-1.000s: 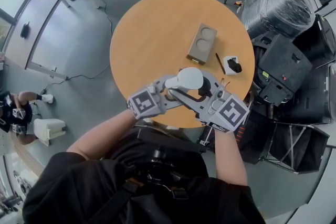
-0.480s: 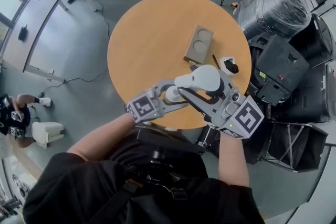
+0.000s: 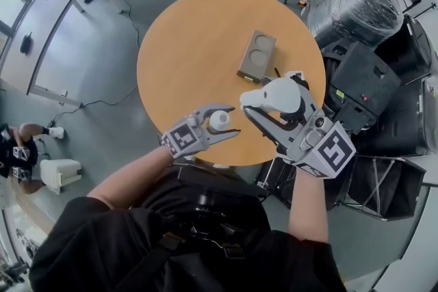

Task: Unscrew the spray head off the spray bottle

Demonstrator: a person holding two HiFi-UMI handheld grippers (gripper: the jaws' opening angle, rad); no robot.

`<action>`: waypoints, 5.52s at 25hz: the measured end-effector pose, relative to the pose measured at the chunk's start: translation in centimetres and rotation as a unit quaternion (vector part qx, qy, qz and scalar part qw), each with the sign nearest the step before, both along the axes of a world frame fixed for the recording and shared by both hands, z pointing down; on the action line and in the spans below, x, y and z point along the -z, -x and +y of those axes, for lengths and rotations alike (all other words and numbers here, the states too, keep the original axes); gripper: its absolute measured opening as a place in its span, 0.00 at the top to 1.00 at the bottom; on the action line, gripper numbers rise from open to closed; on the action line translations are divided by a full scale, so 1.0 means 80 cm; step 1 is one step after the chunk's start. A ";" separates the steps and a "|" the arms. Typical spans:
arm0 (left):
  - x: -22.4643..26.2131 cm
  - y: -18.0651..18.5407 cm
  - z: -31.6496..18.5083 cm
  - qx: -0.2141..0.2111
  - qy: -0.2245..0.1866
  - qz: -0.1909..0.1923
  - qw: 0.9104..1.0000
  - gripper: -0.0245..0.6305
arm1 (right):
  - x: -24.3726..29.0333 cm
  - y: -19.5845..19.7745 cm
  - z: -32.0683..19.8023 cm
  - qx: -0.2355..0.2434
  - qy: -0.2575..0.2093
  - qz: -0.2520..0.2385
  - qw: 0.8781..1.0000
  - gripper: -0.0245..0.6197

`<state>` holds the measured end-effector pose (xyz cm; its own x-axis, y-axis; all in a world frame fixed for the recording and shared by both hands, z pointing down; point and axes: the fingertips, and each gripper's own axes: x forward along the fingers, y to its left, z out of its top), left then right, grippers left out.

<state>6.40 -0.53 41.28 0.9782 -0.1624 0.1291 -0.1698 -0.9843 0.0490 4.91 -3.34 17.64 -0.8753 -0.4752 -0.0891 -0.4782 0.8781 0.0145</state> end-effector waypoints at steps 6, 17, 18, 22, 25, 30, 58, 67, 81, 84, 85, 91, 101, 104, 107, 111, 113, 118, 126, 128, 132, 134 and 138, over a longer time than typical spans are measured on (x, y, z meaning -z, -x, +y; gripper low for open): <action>0.005 0.014 -0.014 0.023 -0.009 0.017 1.000 0.52 | -0.059 -0.018 -0.029 -0.045 0.077 0.029 0.996 0.63; -0.030 0.038 -0.054 0.073 -0.053 0.028 0.996 0.52 | -0.235 -0.038 -0.069 -0.085 0.255 0.062 0.961 0.63; -0.038 0.042 -0.059 0.082 -0.051 0.031 0.995 0.52 | -0.254 -0.037 -0.072 -0.084 0.267 0.067 0.958 0.63; -0.083 0.047 -0.077 0.099 -0.043 0.027 0.994 0.52 | -0.341 -0.031 -0.082 -0.077 0.316 0.087 0.942 0.63; -0.119 0.054 -0.090 0.104 -0.037 0.015 0.994 0.52 | -0.410 -0.018 -0.089 -0.070 0.350 0.108 0.928 0.63; -0.170 0.061 -0.112 0.107 -0.032 0.020 0.994 0.52 | -0.514 0.001 -0.101 -0.062 0.402 0.136 0.903 0.63; -0.404 0.053 -0.155 0.085 0.005 0.000 0.996 0.52 | -0.786 0.010 -0.116 -0.073 0.521 0.202 0.826 0.63; -0.421 0.056 -0.141 0.067 -0.007 -0.041 0.997 0.49 | -0.791 0.010 -0.113 -0.078 0.518 0.207 0.826 0.62; -0.399 0.071 -0.148 0.064 -0.003 -0.046 0.997 0.41 | -0.772 0.015 -0.124 -0.092 0.490 0.213 0.841 0.45; -0.383 0.075 -0.148 0.066 -0.016 -0.052 0.996 0.41 | -0.758 0.014 -0.126 -0.099 0.481 0.213 0.845 0.43; -0.377 0.076 -0.146 0.066 -0.022 -0.054 0.996 0.41 | -0.752 0.013 -0.127 -0.103 0.476 0.213 0.847 0.43; -0.327 0.079 -0.143 0.071 -0.032 -0.046 0.996 0.41 | -0.697 0.008 -0.136 -0.120 0.437 0.212 0.866 0.43; -0.216 0.085 -0.119 0.056 -0.034 -0.041 0.997 0.62 | -0.569 0.025 -0.111 -0.101 0.337 0.173 0.920 0.50; -0.186 0.092 -0.117 0.084 -0.042 -0.060 0.994 0.77 | -0.520 0.026 -0.102 -0.096 0.289 0.153 0.940 0.62; -0.143 0.093 -0.108 0.087 -0.036 -0.047 0.994 0.87 | -0.465 0.025 -0.091 -0.102 0.236 0.130 0.958 0.85; -0.073 0.095 -0.070 0.081 -0.009 -0.015 0.997 0.94 | -0.374 0.034 -0.045 -0.078 0.193 0.077 0.975 0.98; -0.044 0.094 -0.063 0.083 0.018 -0.001 0.996 0.94 | -0.334 0.037 -0.031 -0.065 0.170 0.066 0.981 0.98; 0.014 0.098 -0.044 0.087 0.044 -0.002 0.995 0.94 | -0.257 0.037 -0.009 -0.062 0.132 0.038 0.989 0.98; 0.065 0.111 -0.031 0.094 0.038 -0.012 0.995 0.94 | -0.198 0.044 0.010 -0.070 0.121 0.030 0.990 0.98; 0.070 0.110 -0.027 0.093 0.034 -0.013 0.995 0.94 | -0.192 0.042 0.013 -0.071 0.119 0.026 0.990 0.98; 0.073 0.108 -0.020 0.089 0.032 -0.012 0.995 0.94 | -0.187 0.037 0.016 -0.071 0.114 0.022 0.991 0.98; 0.076 0.109 -0.014 0.087 0.031 -0.010 0.996 0.94 | -0.184 0.040 0.022 -0.068 0.111 0.025 0.991 0.98; 0.087 0.111 0.003 0.081 0.023 -0.001 0.996 0.94 | -0.173 0.046 0.033 -0.069 0.106 0.024 0.992 0.98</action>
